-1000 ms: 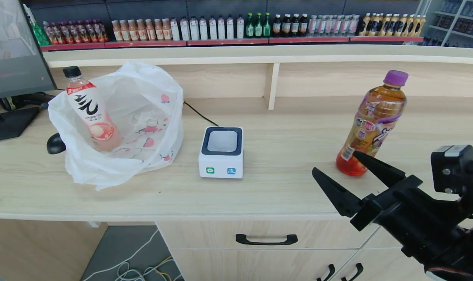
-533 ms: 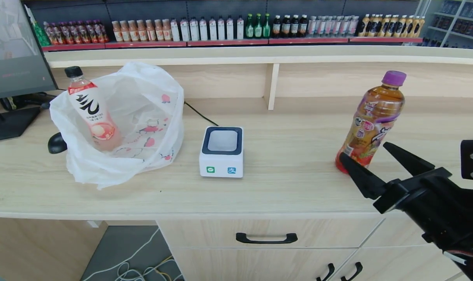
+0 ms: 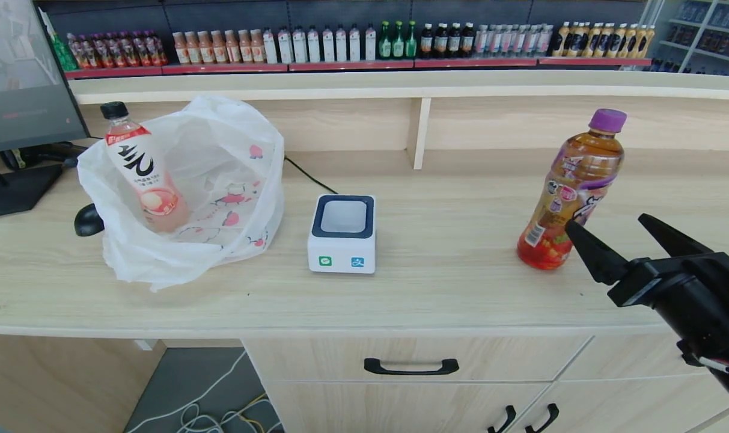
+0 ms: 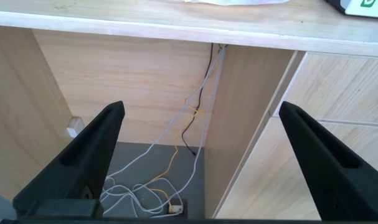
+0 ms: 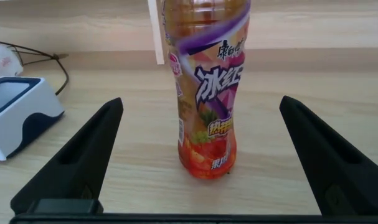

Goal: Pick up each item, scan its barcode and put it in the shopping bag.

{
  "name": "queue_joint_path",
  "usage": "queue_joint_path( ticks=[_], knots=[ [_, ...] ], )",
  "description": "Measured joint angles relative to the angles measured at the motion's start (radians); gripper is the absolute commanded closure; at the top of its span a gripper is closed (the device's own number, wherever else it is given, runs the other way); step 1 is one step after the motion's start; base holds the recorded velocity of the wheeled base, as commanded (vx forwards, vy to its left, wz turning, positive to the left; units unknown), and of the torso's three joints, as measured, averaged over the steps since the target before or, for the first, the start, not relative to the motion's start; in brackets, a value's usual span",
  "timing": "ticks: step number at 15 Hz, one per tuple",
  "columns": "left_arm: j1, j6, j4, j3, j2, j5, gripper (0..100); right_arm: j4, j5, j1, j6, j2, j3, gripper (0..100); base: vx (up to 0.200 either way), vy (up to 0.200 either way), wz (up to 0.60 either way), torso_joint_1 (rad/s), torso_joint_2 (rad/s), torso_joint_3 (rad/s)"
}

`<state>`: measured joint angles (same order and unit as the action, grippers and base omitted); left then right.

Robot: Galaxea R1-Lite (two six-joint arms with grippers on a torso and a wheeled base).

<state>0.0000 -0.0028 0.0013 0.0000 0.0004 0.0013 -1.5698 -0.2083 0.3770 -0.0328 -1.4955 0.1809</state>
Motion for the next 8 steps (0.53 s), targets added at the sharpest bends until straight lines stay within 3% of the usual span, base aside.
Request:
queue_joint_path(
  ticks=[8],
  knots=[
    [0.000, 0.000, 0.000, 0.000, 0.000, 0.000, 0, 0.000, 0.001, -0.044, -0.018, -0.089, 0.077, 0, 0.000, 0.000, 0.00, 0.000, 0.00, 0.000]
  ],
)
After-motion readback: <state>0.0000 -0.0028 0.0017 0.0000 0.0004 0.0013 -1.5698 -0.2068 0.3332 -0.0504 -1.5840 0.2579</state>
